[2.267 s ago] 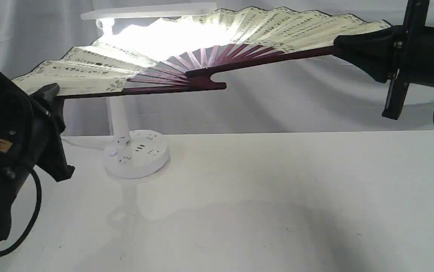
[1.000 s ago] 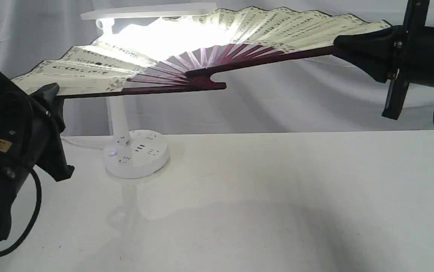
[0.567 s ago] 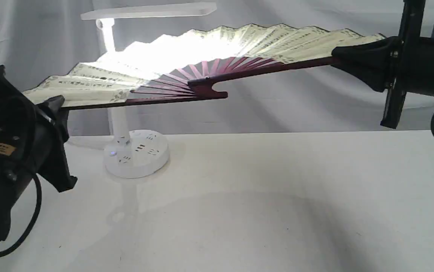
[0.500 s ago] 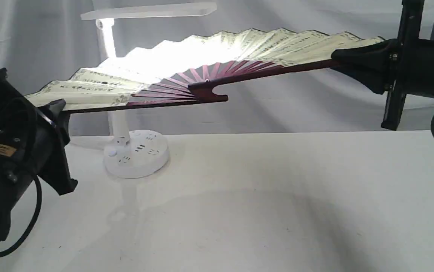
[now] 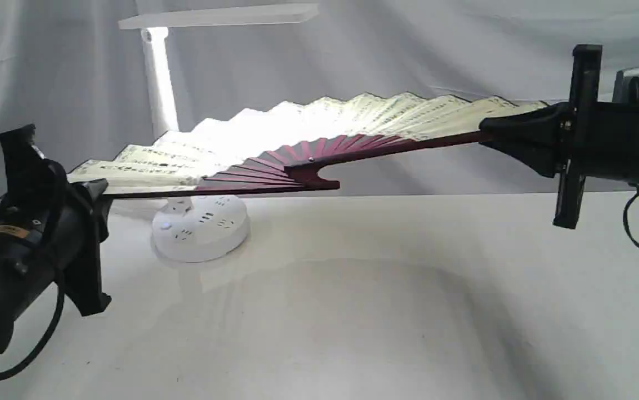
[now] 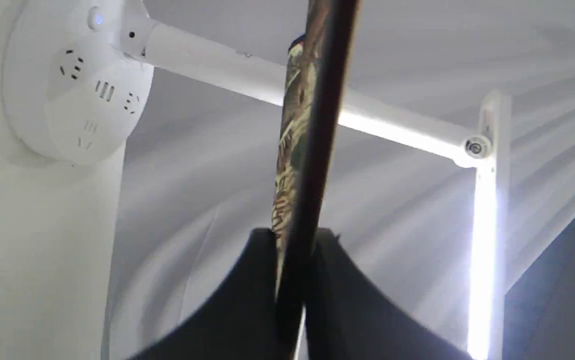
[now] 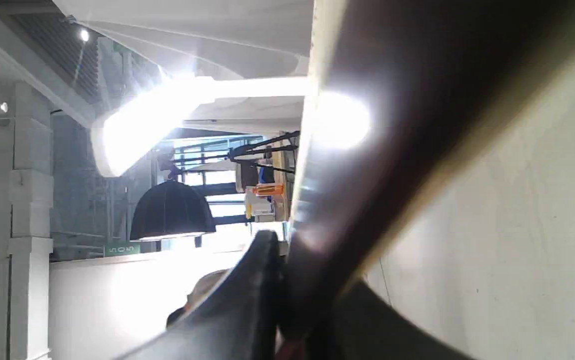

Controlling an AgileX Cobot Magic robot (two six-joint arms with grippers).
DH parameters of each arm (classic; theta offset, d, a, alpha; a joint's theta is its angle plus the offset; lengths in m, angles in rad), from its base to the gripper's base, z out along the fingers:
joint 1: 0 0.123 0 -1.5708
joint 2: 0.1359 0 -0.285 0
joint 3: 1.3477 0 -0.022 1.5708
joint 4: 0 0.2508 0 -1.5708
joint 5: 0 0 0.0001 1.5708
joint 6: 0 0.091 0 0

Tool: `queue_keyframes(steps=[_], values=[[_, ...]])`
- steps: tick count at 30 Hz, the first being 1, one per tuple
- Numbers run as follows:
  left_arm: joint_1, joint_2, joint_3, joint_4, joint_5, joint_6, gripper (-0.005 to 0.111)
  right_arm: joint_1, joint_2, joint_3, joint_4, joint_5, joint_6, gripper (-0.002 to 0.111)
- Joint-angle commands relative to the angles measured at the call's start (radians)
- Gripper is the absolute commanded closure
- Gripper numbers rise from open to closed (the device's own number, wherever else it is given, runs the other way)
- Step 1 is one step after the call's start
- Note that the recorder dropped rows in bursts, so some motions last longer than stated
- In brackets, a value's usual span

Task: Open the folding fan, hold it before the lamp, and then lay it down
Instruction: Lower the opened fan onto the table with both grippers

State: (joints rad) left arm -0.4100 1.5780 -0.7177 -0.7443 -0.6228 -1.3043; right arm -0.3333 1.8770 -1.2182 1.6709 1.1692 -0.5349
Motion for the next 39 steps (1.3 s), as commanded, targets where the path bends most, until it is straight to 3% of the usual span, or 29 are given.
queue_keyframes(steps=[1, 10, 17, 27, 39], values=[[0.01, 0.007, -0.007, -0.056, -0.05, -0.021, 0.107, -0.015, 0.025, -0.003, -0.054, -0.003, -0.041, 0.108], [0.004, 0.08, -0.007, -0.005, -0.025, -0.041, 0.107, -0.055, 0.086, 0.023, -0.049, -0.007, -0.052, 0.108], [-0.068, 0.188, -0.027, -0.023, -0.074, -0.107, 0.107, -0.151, 0.126, 0.105, -0.039, -0.002, -0.136, 0.108], [-0.174, 0.399, -0.206, -0.023, -0.108, -0.109, 0.107, -0.296, 0.175, 0.14, -0.053, 0.03, -0.202, 0.108], [-0.212, 0.584, -0.405, 0.038, -0.104, -0.109, 0.107, -0.442, 0.263, 0.14, -0.059, 0.032, -0.258, 0.108]])
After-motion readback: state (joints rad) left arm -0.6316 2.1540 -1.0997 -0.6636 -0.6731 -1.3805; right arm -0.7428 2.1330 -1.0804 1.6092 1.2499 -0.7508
